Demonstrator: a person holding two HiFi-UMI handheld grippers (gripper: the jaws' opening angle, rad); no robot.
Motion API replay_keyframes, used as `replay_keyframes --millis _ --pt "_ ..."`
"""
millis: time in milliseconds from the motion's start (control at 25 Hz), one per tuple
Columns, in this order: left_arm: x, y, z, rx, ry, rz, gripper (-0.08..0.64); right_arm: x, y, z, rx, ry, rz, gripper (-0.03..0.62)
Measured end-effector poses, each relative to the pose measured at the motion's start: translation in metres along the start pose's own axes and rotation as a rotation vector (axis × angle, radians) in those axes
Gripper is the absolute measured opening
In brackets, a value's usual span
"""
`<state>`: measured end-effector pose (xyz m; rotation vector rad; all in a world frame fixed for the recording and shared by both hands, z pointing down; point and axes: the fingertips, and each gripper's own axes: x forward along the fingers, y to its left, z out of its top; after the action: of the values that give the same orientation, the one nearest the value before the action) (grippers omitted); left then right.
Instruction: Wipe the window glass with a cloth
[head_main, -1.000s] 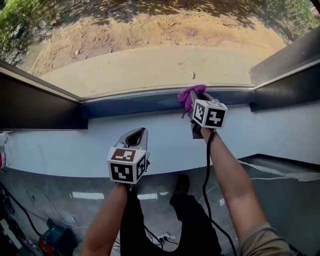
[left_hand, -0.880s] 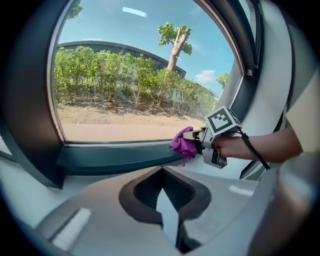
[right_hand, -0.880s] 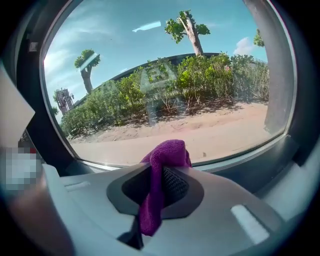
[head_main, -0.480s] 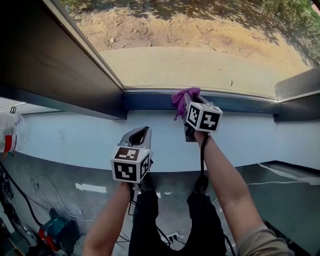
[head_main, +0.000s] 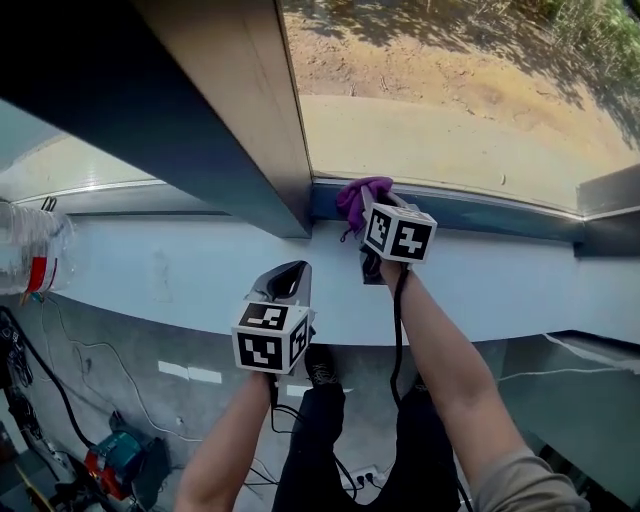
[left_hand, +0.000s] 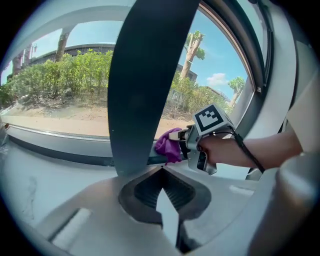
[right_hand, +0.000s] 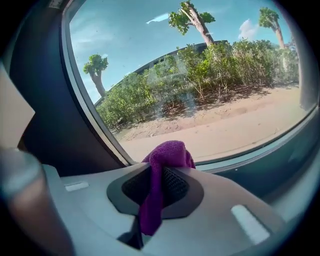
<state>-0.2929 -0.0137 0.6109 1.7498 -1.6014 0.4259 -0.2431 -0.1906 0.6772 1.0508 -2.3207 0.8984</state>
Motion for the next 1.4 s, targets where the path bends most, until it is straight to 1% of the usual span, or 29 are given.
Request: replay_keyframes --millis 200,360,480,600,760,920,1080,1400 --pt "-0.016 0.021 -0.01 -0.005 0.0 0.008 0.0 0.021 0.044 -0.007 -0.029 0.019 0.055 0.061" --pt "-0.032 0.031 -0.014 0.001 0.003 0.003 0.0 0.024 0.063 -0.006 -0.032 0.019 0.081 0.061" --pt "-0.044 0.035 -0.01 0.004 -0.005 -0.002 0.0 0.015 0.082 0.001 -0.041 -0.002 0.146 0.061" --pt "-0.057 0.029 0.007 0.013 -0.026 -0.018 0.0 -0.013 0.105 0.016 -0.048 -0.042 0.218 0.061" --pt "-0.077 -0.004 0.047 0.05 -0.069 -0.069 0.0 -0.087 0.127 0.055 -0.077 -0.145 0.281 0.061" --pt "-0.11 -0.051 0.093 0.105 -0.133 -0.143 0.0 -0.176 0.144 0.101 -0.125 -0.252 0.311 0.061" --pt "-0.156 -0.104 0.131 0.199 -0.173 -0.197 0.0 -0.276 0.158 0.143 -0.178 -0.343 0.299 0.061" --pt "-0.257 -0.227 0.207 0.285 -0.29 -0.317 0.0 -0.459 0.18 0.199 -0.204 -0.507 0.277 0.061"
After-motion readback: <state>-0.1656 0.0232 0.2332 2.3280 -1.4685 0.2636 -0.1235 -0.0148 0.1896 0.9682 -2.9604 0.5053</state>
